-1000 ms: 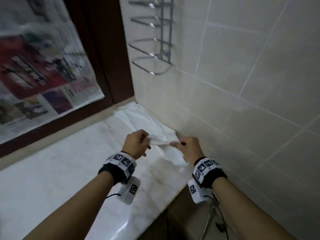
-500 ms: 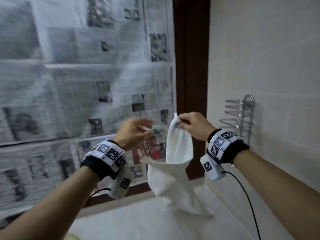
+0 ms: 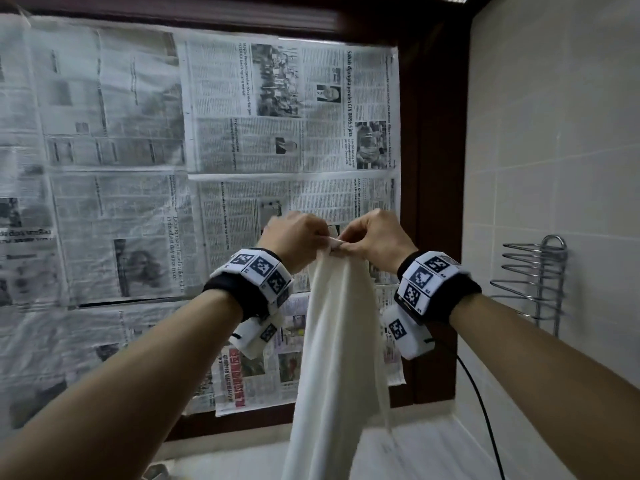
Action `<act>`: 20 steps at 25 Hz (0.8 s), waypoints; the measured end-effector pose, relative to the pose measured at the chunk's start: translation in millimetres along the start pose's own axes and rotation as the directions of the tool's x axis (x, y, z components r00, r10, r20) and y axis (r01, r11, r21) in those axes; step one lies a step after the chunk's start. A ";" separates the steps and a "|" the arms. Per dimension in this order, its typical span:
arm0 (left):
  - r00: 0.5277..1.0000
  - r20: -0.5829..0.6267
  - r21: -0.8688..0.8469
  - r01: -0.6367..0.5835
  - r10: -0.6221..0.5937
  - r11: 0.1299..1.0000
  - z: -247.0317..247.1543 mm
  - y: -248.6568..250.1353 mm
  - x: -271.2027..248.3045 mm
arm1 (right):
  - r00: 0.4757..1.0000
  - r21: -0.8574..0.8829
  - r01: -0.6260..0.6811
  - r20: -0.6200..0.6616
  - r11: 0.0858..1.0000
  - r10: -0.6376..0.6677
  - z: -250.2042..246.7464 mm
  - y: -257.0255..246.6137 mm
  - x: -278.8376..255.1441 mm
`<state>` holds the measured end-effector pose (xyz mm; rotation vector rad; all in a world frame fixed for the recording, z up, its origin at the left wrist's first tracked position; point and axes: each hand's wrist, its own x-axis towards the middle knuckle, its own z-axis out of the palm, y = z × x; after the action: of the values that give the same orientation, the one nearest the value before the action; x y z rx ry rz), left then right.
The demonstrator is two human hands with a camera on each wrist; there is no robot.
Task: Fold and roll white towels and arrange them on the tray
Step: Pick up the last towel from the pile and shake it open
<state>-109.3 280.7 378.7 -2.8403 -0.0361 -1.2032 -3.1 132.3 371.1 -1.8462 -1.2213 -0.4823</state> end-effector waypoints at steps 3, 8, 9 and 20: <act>0.994 -0.097 0.134 0.060 -0.047 0.989 -13.8 -6.6 0.5 | 0.994 -0.074 -0.012 -0.109 0.997 0.003 0.7 -8.2 0.3; 0.964 -0.202 0.056 0.187 -0.172 0.981 -48.4 -36.4 -8.2 | 0.992 -0.212 -0.020 -0.125 0.977 -0.006 -12.6 -10.9 -3.9; 0.958 -0.218 0.044 0.201 -0.187 0.979 -56.1 -43.3 -9.3 | 0.992 -0.234 -0.014 -0.122 0.972 -0.014 -15.1 -9.7 -6.4; 0.912 -0.257 0.025 0.336 -0.319 0.942 -82.4 -116.3 -27.9 | 0.989 -0.459 -0.101 -0.145 0.883 0.037 -53.9 22.1 -13.0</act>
<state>-192.8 391.8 420.9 -2.6698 -0.5527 -1.5790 17.6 77.5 382.9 -2.2078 -1.0012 -0.9072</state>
